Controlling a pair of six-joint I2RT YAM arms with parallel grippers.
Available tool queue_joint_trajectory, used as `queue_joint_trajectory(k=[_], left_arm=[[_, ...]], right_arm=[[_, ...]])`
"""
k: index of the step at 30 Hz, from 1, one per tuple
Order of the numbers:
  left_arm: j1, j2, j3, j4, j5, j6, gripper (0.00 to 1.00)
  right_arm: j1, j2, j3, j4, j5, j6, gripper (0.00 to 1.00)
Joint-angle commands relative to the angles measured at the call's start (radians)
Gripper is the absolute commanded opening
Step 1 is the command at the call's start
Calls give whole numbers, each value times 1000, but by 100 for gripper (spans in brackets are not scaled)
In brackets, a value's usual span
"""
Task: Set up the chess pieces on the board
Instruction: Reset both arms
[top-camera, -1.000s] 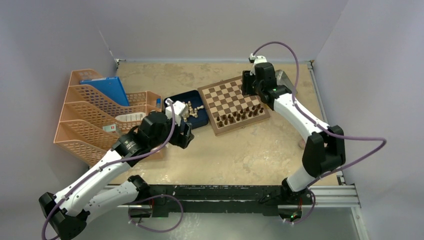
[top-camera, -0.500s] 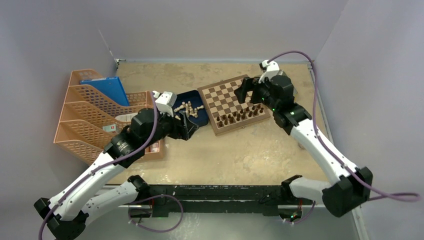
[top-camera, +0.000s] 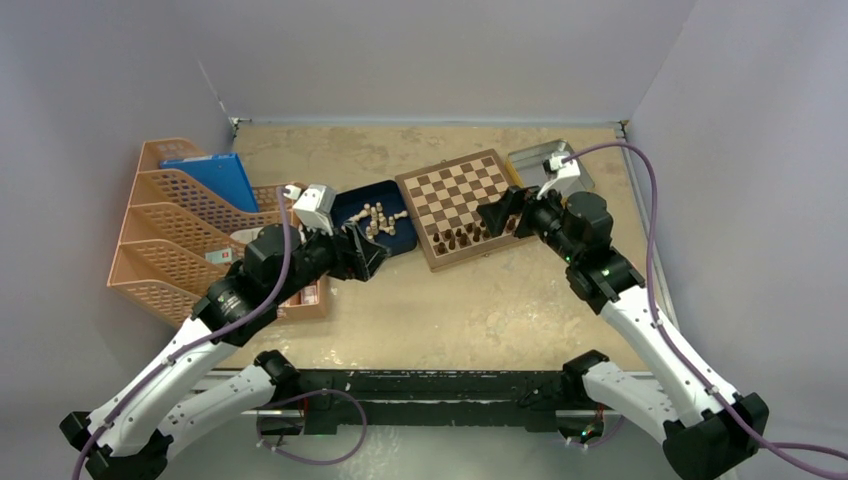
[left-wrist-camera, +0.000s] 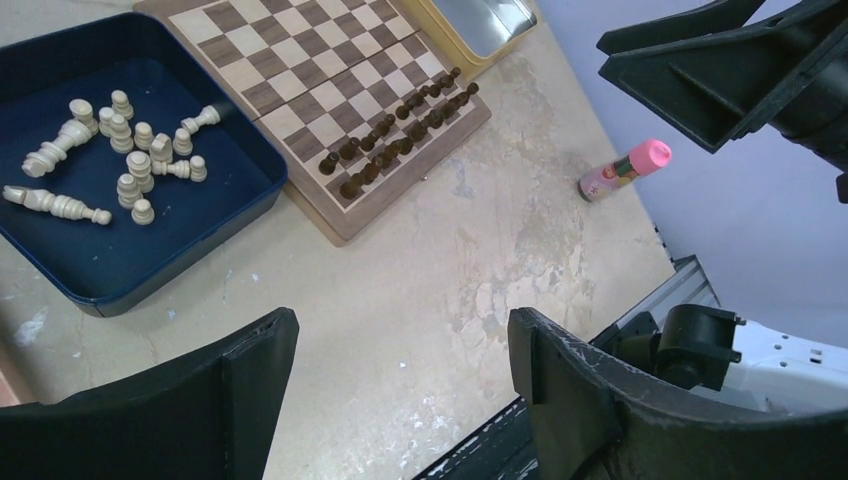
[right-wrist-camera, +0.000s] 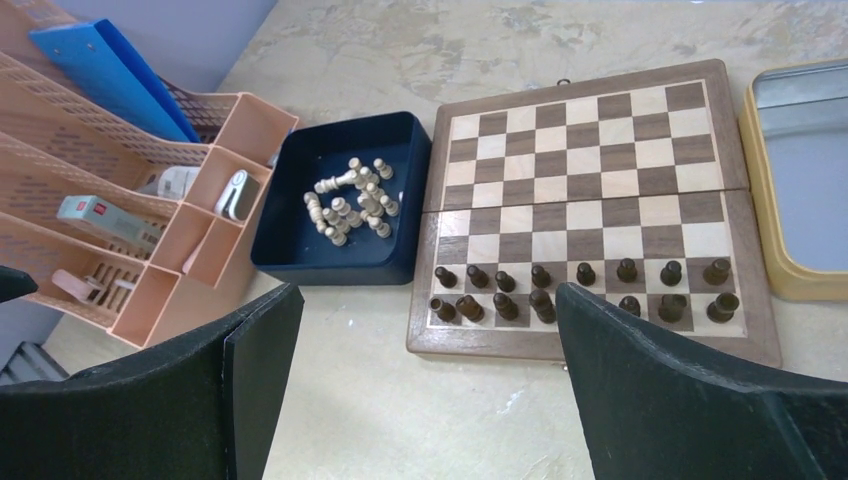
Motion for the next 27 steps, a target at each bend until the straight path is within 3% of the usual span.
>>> queue_joint_trajectory(k=[1, 9, 27], left_arm=[[3, -12, 0, 21, 21, 62, 77], [3, 8, 0, 31, 50, 111, 77], [4, 19, 14, 67, -46, 137, 77]], right_arm=[[3, -45, -24, 84, -7, 62, 99], [3, -59, -41, 91, -4, 79, 99], [3, -72, -15, 74, -59, 60, 99]])
